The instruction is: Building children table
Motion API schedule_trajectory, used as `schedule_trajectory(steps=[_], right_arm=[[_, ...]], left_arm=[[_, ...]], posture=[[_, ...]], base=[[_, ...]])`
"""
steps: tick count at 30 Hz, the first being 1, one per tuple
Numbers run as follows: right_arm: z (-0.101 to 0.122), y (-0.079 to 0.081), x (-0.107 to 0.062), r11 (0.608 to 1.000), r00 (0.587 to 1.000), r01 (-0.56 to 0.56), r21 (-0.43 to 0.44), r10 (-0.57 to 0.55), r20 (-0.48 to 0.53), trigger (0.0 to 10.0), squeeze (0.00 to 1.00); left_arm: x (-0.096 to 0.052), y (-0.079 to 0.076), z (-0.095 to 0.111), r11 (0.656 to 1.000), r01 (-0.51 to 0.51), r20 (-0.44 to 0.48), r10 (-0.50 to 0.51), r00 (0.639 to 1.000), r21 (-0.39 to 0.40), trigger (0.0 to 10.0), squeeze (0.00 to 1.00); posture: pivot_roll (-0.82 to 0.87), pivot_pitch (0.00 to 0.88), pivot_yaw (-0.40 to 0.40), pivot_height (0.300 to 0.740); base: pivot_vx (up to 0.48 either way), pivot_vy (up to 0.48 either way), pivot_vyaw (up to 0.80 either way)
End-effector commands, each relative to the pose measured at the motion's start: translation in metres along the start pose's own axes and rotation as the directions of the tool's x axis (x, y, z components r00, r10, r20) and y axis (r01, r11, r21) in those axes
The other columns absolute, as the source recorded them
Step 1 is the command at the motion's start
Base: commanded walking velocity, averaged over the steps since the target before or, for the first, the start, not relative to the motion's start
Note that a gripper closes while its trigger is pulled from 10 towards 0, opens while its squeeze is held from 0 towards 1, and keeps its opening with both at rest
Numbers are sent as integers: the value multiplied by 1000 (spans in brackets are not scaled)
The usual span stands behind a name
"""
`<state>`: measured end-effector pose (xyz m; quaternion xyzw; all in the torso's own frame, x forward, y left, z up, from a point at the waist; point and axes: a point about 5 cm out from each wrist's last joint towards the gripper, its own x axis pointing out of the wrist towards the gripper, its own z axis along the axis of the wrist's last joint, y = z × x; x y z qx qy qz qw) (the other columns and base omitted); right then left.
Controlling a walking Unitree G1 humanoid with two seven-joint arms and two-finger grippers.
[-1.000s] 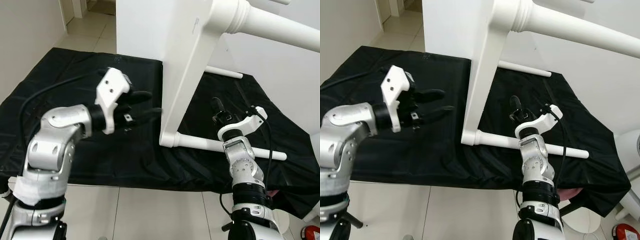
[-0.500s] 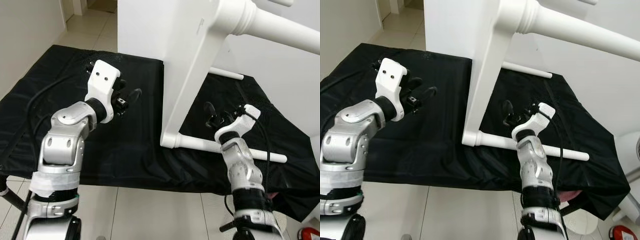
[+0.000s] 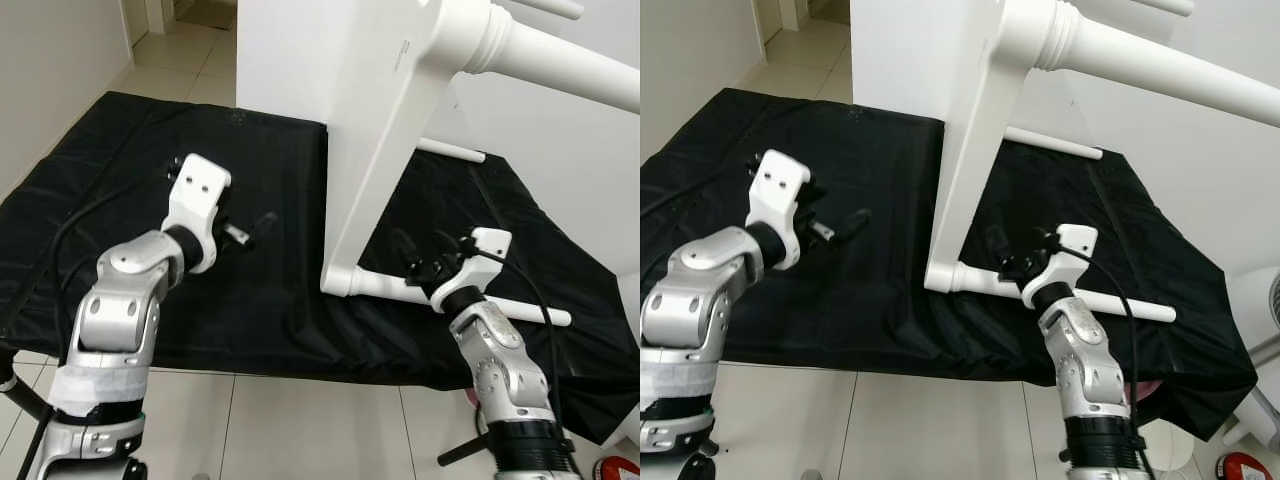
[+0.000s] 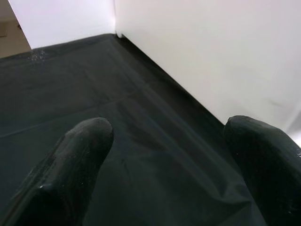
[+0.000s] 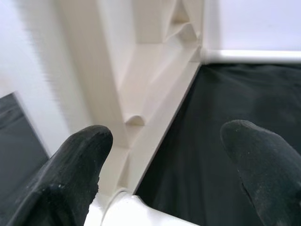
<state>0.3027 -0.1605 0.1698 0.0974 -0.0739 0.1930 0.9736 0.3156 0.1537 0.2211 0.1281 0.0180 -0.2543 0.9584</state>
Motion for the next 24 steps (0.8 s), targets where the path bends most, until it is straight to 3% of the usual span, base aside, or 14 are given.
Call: schedule_trajectory(steps=[1, 11, 17, 24], right_arm=[[1, 2, -3, 998, 998, -50, -24, 50, -24, 10000, 0], [-9, 17, 2, 988, 985, -154, -23, 152, -80, 10000, 0], [-18, 29, 9, 988, 983, -154, 17, 155, -99, 10000, 0], [-28, 36, 13, 992, 985, -129, 7, 129, -113, 10000, 0]], left_arm=[[1, 1, 2, 994, -112, 12, 112, 994, 14, 10000, 0], [-1, 0, -3, 989, -144, 5, 143, 990, 18, 10000, 0], [-3, 2, -2, 986, -165, 7, 165, 986, 28, 10000, 0], [-4, 2, 0, 984, -175, 14, 174, 985, 31, 10000, 0]], posture=[[72, 0, -147, 740], [79, 0, -165, 740], [90, 0, -175, 740], [99, 0, -181, 740]], base=[[0, 0, 0], [0, 0, 0], [0, 0, 0], [0, 0, 0]])
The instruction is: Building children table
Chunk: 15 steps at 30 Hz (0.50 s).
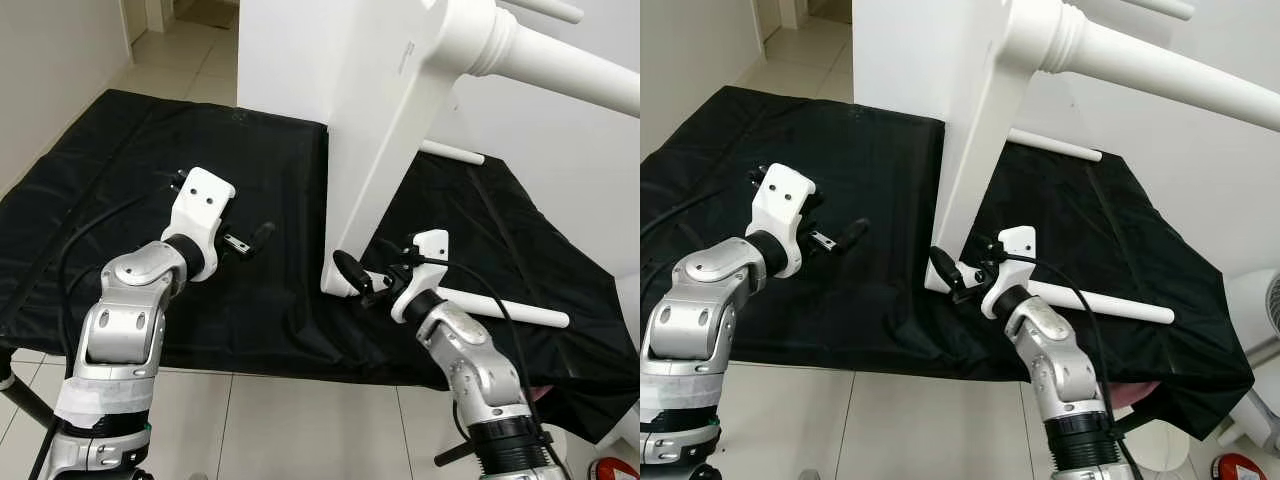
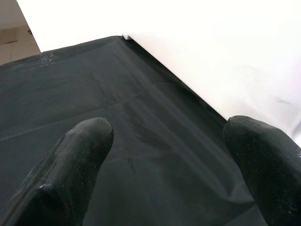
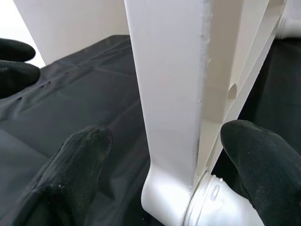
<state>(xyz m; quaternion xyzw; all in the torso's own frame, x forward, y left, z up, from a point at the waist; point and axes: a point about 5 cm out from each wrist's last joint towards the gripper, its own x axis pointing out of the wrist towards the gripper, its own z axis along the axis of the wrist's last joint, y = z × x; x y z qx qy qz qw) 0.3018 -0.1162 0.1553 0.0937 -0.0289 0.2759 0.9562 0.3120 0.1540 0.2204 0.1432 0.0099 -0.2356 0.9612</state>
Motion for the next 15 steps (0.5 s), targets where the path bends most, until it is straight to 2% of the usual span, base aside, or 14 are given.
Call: schedule_trajectory(steps=[1, 2, 3, 4, 6, 15], right_arm=[[-4, -3, 1, 999, 999, 32, -24, -32, -12, 10000, 0], [-9, -3, 5, 995, 995, 95, -30, -95, -12, 10000, 0], [-9, -3, 5, 995, 995, 95, -30, -95, -12, 10000, 0], [-17, -2, 12, 980, 981, 194, -40, -195, -10, 10000, 0], [-19, -1, 15, 974, 975, 224, -43, -224, -6, 10000, 0], [-26, 20, 33, 977, 977, 212, -25, -212, 12, 10000, 0]], left_arm=[[-1, 4, 0, 991, -135, 6, 135, 991, 0, 10000, 0], [-1, 5, 1, 990, -141, 7, 140, 990, 5, 10000, 0], [-1, 5, 1, 990, -141, 7, 140, 990, 5, 10000, 0], [-2, 6, 1, 989, -149, 8, 149, 989, 9, 10000, 0], [-2, 7, 2, 988, -151, 9, 151, 989, 10, 10000, 0], [-4, 8, 4, 986, -166, 14, 166, 986, 13, 10000, 0]], posture=[[99, 0, -181, 740], [105, 0, -185, 740], [105, 0, -185, 740], [114, 0, -191, 740], [114, 0, -191, 740], [127, 0, -200, 740]], base=[[0, 0, 0], [0, 0, 0], [0, 0, 0], [0, 0, 0], [0, 0, 0], [0, 0, 0]])
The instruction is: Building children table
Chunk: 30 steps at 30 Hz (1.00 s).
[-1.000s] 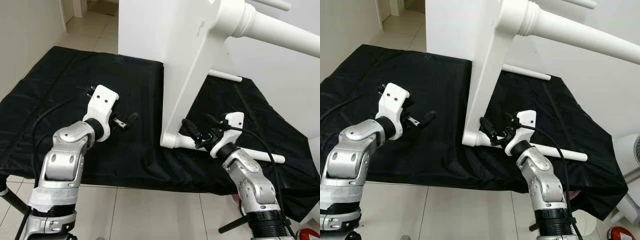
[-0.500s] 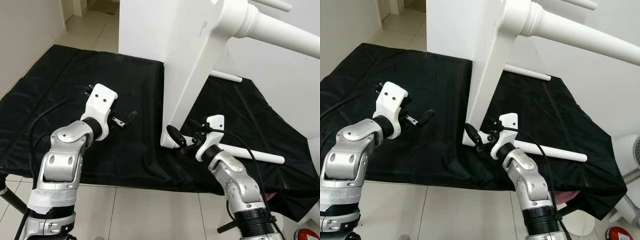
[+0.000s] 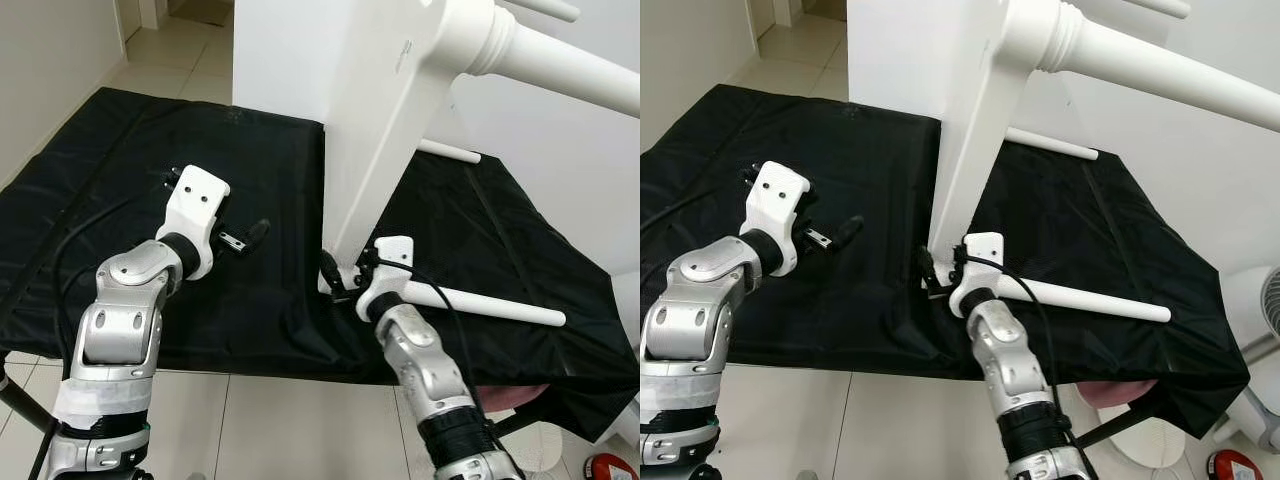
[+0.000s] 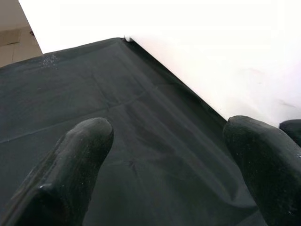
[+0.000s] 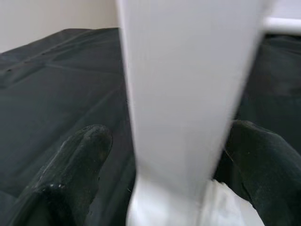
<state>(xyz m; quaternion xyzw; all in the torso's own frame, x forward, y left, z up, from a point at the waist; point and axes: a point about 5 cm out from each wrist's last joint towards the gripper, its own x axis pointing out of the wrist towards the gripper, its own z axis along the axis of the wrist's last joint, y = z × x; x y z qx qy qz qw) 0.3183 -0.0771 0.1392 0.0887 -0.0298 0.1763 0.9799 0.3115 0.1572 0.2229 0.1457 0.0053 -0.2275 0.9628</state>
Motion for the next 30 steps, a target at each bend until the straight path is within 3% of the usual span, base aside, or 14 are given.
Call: schedule_trajectory(steps=[1, 8, 13, 21, 30], right_arm=[[-3, -1, 0, 1000, 1000, 10, -7, -10, -6, 10000, 0], [-3, 11, 14, 998, 999, 41, -47, -40, 30, 10000, 0], [3, 7, 25, 980, 983, 170, -101, -161, 89, 10000, 0], [-1, 4, 24, 963, 966, 249, -107, -239, 97, 10000, 0], [-16, 6, 19, 962, 967, 253, -100, -247, 69, 10000, 0]], left_arm=[[-1, 5, 3, 989, -148, 8, 148, 989, 7, 10000, 0], [-2, 5, 3, 988, -156, 9, 156, 988, 6, 10000, 0], [-2, 5, 3, 988, -156, 8, 156, 988, 6, 10000, 0], [-4, 8, 2, 987, -159, 6, 159, 987, 10, 10000, 0], [-5, 11, 2, 986, -168, 3, 168, 986, 19, 10000, 0]], posture=[[127, 0, -200, 740], [131, 0, -208, 740], [133, 0, -207, 740], [137, 0, -201, 740], [137, 0, -202, 740]], base=[[0, 0, 0], [0, 0, 0], [0, 0, 0], [0, 0, 0], [0, 0, 0]])
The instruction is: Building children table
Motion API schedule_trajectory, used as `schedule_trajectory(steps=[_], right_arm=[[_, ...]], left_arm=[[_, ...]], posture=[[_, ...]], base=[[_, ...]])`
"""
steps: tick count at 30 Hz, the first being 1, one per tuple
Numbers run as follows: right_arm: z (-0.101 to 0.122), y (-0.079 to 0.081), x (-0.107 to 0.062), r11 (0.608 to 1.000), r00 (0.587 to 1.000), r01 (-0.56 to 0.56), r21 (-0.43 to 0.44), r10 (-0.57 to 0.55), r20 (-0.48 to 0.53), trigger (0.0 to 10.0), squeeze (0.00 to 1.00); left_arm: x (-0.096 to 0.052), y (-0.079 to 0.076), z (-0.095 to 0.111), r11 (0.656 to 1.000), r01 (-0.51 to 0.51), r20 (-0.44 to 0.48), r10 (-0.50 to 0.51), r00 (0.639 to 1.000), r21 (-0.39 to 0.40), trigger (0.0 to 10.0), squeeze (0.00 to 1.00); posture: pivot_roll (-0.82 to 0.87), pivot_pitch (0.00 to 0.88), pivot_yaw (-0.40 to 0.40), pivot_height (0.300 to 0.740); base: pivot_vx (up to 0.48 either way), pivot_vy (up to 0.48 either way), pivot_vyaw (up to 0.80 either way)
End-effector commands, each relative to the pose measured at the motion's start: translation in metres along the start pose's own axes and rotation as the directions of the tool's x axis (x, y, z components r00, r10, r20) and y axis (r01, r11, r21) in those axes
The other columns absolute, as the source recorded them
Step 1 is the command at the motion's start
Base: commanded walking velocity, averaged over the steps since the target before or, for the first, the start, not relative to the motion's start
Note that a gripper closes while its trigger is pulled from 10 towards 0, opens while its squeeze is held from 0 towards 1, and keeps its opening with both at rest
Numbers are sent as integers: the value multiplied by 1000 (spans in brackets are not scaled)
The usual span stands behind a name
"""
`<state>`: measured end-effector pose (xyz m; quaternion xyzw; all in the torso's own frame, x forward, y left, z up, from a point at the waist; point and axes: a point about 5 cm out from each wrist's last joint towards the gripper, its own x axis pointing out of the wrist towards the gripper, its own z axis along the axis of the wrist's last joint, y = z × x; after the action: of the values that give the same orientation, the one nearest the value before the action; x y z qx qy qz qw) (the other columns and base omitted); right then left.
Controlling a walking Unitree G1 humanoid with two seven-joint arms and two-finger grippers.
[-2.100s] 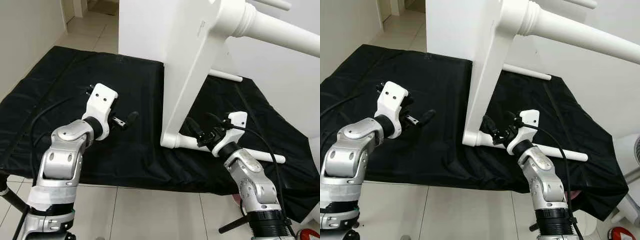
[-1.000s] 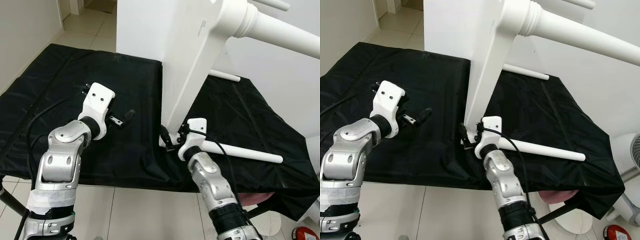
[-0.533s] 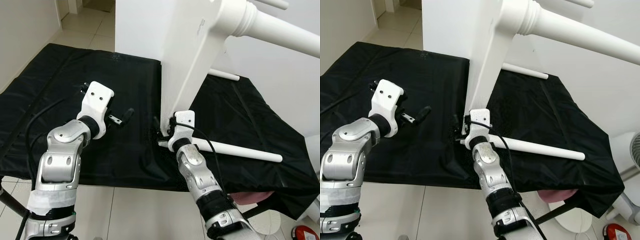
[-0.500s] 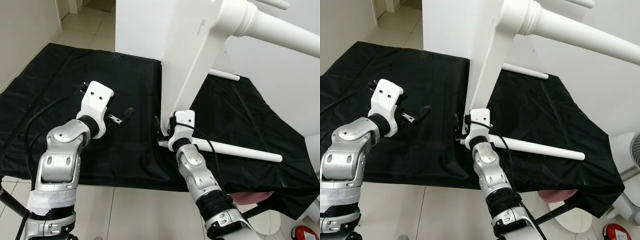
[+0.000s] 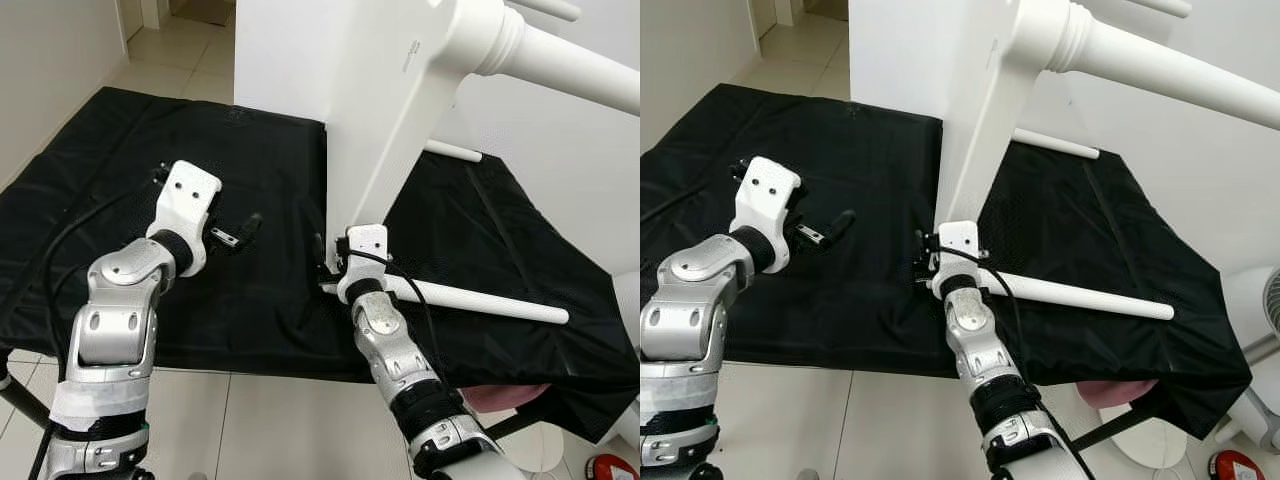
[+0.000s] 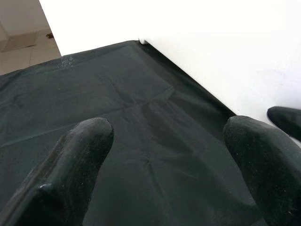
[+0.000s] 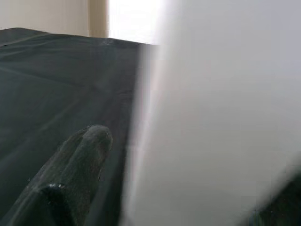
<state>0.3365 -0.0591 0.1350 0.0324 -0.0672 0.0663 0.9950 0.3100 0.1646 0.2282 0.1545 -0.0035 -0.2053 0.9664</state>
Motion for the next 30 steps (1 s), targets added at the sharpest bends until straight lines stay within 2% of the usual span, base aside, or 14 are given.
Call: schedule_trajectory(steps=[1, 10, 22, 29, 30], right_arm=[[-9, -3, -4, 999, 999, 44, 17, -44, -19, 10000, 0], [-6, -8, -4, 996, 997, 82, 21, -82, 15, 10000, 0], [7, -1, 17, 995, 994, 92, 39, -95, 62, 10000, 0], [13, 6, 28, 995, 994, 91, 43, -94, 54, 10000, 0], [12, 7, 30, 994, 995, 92, 52, -95, 42, 4588, 0]], left_arm=[[1, 4, -1, 992, -122, -7, 122, 992, 0, 10000, 0], [0, 6, -1, 992, -127, -8, 127, 992, -1, 10000, 0], [0, 7, 0, 992, -124, -8, 124, 992, 7, 10000, 0], [0, 8, 0, 992, -124, -9, 124, 992, 13, 10000, 0], [0, 8, 0, 992, -122, -10, 122, 992, 12, 10000, 0]], posture=[[136, 0, -203, 740], [135, 0, -202, 740], [135, 0, -190, 740], [138, 0, -186, 740], [138, 0, -186, 740]], base=[[0, 0, 0], [0, 0, 0], [0, 0, 0], [0, 0, 0], [0, 0, 0]])
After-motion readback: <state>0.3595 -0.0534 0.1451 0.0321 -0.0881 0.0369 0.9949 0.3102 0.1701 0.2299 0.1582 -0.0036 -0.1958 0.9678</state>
